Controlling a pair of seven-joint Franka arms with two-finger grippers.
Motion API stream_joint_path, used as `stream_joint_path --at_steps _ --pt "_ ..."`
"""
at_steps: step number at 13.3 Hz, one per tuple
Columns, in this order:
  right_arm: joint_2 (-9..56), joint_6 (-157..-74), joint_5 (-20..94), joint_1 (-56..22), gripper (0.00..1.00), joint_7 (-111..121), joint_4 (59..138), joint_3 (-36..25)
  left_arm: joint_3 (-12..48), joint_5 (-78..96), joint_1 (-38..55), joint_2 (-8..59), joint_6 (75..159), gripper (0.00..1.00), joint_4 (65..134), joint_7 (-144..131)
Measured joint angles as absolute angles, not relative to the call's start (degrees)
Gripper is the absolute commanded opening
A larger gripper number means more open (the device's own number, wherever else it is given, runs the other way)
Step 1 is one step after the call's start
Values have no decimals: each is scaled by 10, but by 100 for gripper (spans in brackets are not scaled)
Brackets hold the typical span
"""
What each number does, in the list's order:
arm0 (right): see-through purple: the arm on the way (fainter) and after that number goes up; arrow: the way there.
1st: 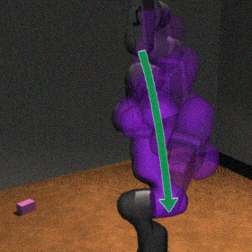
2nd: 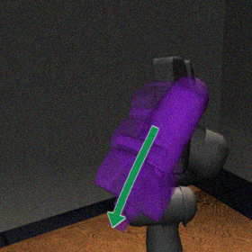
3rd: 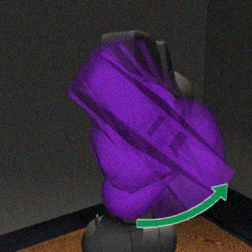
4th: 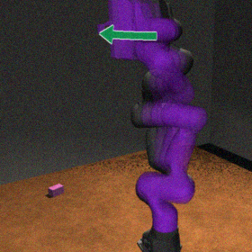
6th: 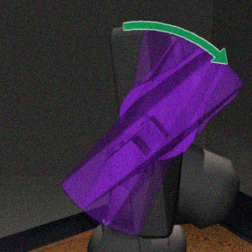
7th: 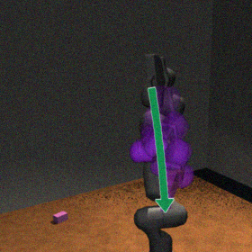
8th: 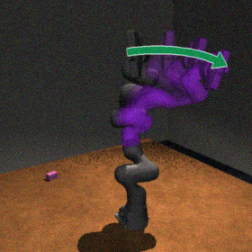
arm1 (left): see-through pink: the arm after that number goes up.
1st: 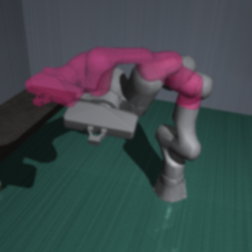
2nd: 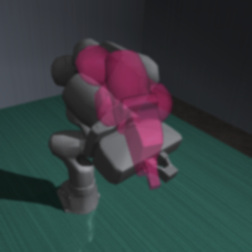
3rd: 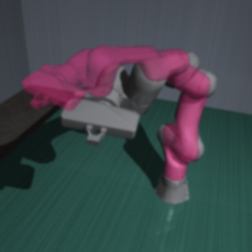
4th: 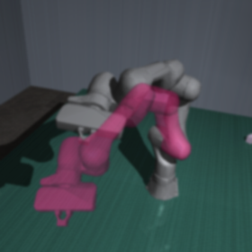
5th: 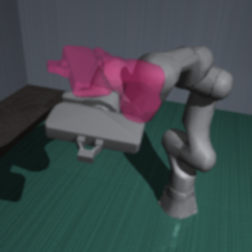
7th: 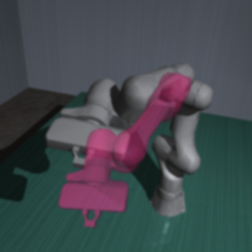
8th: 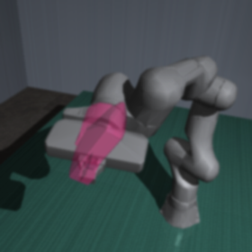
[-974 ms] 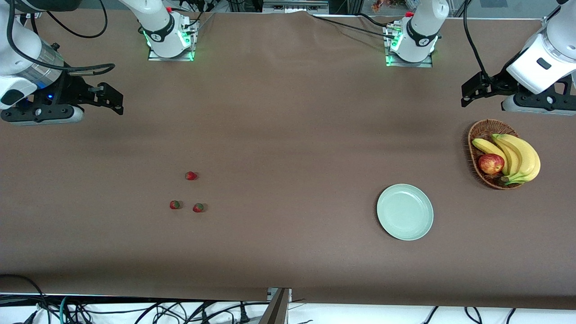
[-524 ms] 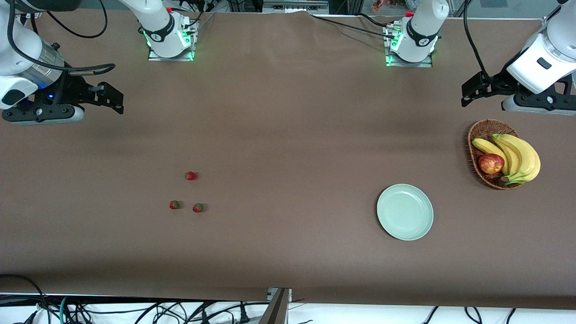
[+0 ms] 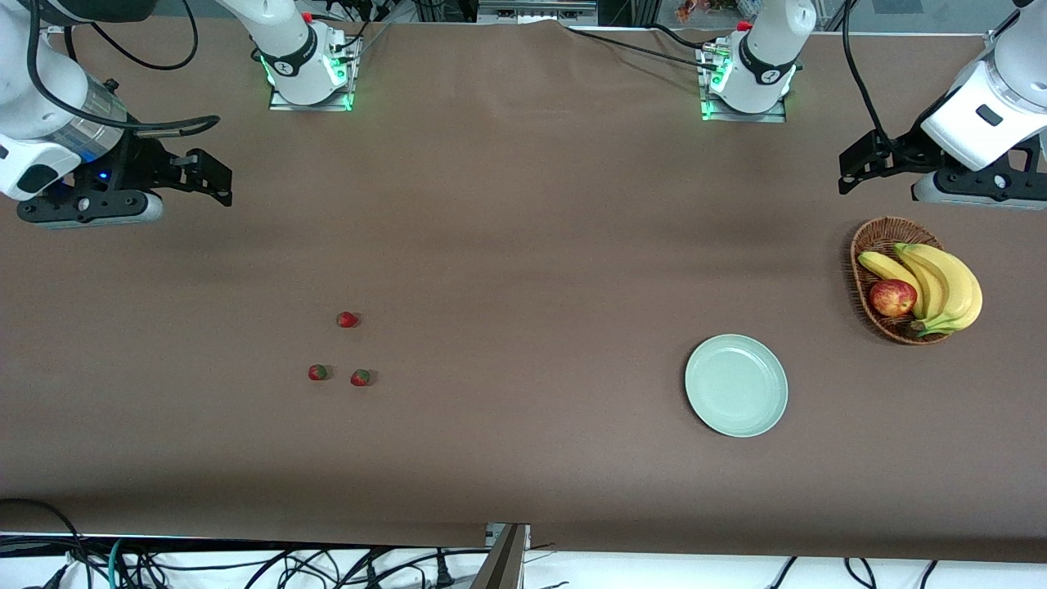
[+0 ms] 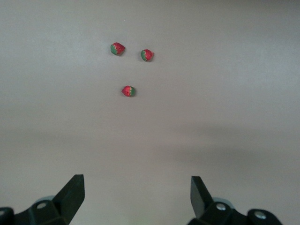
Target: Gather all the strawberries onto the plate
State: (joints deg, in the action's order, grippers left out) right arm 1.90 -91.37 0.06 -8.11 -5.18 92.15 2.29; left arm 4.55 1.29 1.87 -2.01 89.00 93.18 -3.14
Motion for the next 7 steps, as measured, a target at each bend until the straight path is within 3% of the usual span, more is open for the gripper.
stream_joint_path --at_steps 7 --pt "26 -914 1 -83 100 -52 932 23 45 13 19 -19 890 100 932 -31"
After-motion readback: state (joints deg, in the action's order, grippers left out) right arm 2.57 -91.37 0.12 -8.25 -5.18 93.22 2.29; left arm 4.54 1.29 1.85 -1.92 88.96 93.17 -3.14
